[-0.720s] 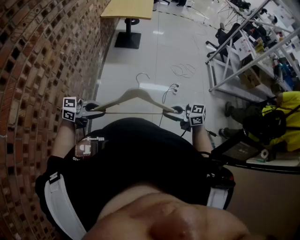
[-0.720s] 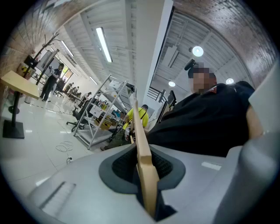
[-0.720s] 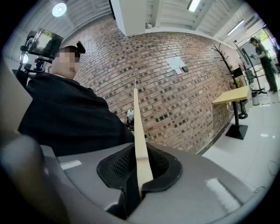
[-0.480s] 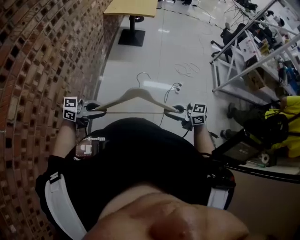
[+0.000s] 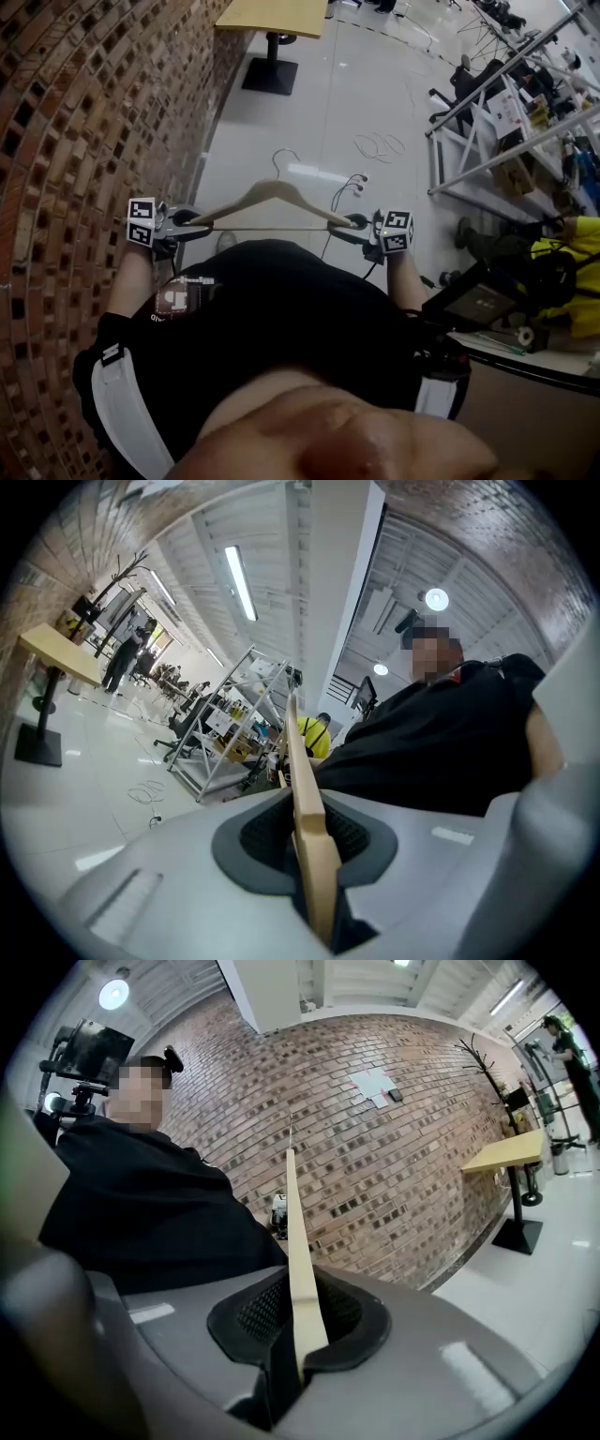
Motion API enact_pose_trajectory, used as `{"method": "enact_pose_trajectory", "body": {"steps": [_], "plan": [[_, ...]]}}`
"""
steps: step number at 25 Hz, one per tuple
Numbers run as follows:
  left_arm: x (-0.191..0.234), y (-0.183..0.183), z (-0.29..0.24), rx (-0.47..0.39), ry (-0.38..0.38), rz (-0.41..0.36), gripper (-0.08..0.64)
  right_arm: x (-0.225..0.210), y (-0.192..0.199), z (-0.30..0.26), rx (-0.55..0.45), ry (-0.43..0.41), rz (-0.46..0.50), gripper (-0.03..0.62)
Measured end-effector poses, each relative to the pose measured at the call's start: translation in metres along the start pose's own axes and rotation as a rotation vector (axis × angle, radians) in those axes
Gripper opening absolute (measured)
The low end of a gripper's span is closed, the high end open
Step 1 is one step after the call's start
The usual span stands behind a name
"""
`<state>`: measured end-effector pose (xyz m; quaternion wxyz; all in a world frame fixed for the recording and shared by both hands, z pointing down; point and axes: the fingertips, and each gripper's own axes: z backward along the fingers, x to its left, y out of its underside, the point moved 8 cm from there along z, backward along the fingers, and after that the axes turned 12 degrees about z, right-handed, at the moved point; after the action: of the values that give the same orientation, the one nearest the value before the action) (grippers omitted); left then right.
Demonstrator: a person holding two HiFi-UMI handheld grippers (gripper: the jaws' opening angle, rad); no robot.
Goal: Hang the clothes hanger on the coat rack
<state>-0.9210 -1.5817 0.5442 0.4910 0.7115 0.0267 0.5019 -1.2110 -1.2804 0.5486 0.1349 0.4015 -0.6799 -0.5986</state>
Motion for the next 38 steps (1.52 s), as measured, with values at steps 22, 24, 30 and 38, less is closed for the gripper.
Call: {"method": "enact_pose_trajectory", "body": {"steps": [22,24,30,38], "plan": [[0.235,-0.226,0.115,0.08,0.19,-0.071,0.05,-0.224,-0.13,-0.086,0.01,0.21,-0.005,0.054],[0.253,-0.241,0.108,0.081,0.175,-0.073,0.049,-0.251,-0.131,-0.078,0.006,0.197,-0.003,0.054],[0.299,-0.295,0.073,0.042,0.087,-0.092,0.049,-0.353,-0.146,-0.035,0.0,0.119,0.038,0.054],[0.35,-0.369,0.006,-0.018,0.017,-0.102,0.05,-0.469,-0.182,0.044,0.021,0.031,0.088,0.052]]}}
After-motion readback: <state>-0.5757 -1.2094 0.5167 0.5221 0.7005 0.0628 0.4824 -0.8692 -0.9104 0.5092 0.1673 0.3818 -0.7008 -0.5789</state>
